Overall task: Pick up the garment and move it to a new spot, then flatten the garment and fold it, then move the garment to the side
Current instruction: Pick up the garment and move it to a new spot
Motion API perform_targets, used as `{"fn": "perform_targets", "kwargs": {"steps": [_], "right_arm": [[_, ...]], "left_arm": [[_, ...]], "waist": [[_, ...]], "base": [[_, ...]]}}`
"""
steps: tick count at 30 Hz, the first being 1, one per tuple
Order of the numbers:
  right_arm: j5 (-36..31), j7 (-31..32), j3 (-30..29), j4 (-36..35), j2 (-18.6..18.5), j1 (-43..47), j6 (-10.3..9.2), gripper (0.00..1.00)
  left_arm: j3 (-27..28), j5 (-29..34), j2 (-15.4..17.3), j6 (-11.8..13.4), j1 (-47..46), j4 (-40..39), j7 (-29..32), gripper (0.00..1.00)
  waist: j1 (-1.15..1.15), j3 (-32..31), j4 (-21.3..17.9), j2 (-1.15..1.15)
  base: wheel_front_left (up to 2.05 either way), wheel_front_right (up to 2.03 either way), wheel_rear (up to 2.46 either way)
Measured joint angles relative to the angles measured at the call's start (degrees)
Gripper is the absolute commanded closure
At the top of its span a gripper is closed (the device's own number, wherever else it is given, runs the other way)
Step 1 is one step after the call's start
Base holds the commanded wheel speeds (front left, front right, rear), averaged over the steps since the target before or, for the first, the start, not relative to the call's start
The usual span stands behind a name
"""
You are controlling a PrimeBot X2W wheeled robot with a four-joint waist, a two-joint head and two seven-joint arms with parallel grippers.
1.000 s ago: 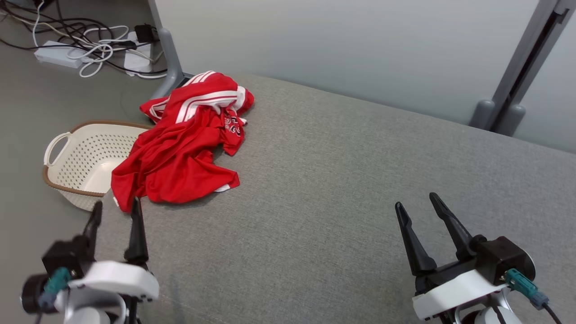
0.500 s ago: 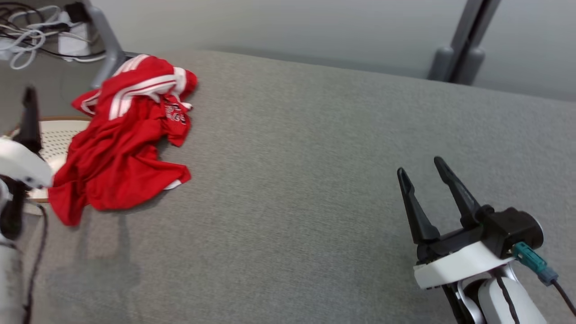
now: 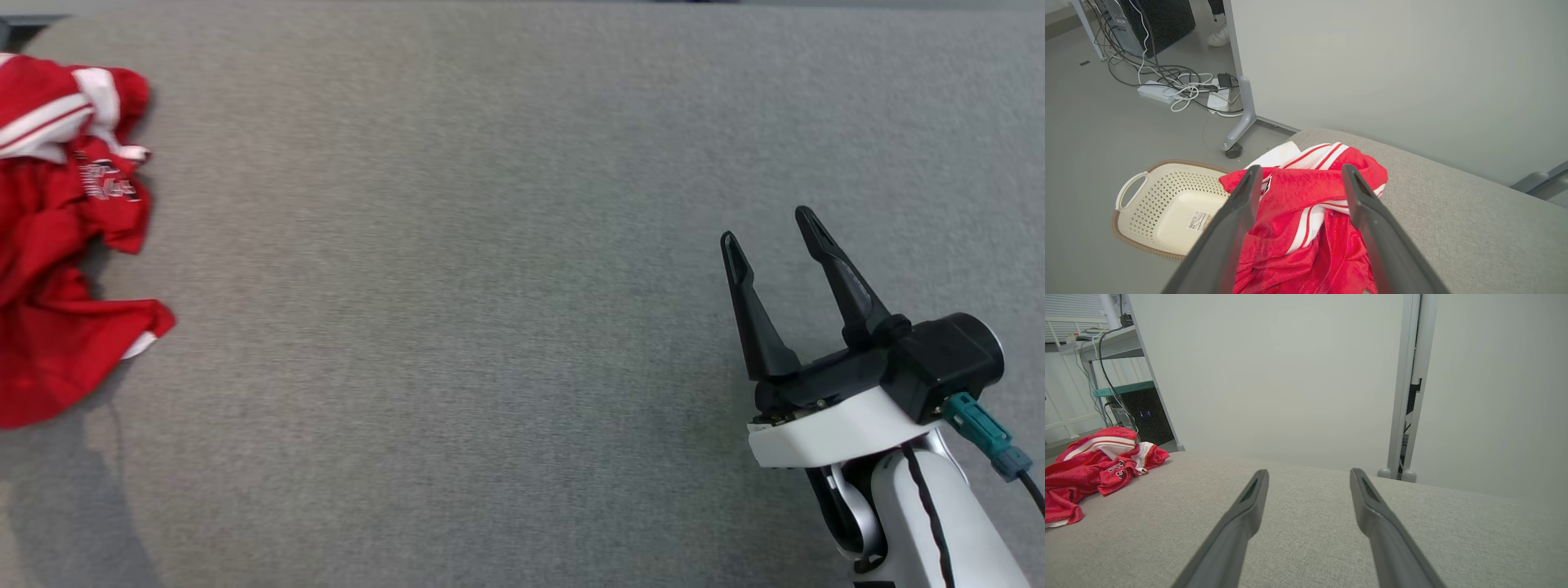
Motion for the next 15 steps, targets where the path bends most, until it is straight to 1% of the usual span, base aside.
{"fn": "perform_targets", "kwargs": {"steps": [7,11,14,15], "right_arm": [[-0.6,-0.2,0.0,-1.0,0.4,-1.2,0.0,0.0],[-0.7,-0.5,0.0,-1.2,0.6,-1.3,0.03,0.0],[-0.7,-0.6,-0.2,-1.4,0.7,-1.4,0.03,0.0],[-0.8,-0.6,-0.3,-1.6,0.8,-1.4,0.03,0.0]], "left_arm": [[-0.3,-0.1,4.8,-0.3,-4.4,10.3,2.4,0.0],[-0.4,-0.2,6.0,-0.2,-5.7,15.2,3.0,0.0],[-1.3,0.0,6.5,-0.2,-6.0,18.0,4.1,0.0],[-1.8,0.1,6.8,-0.3,-6.1,18.7,3.3,0.0]], "waist": [[0.0,5.1,-5.2,0.0],[0.0,7.1,-7.4,0.0],[0.0,8.3,-8.3,0.0],[0.0,8.8,-8.5,0.0]], "base": [[0.0,0.0,0.0],[0.0,0.0,0.0],[0.0,0.0,0.0],[0.0,0.0,0.0]]}}
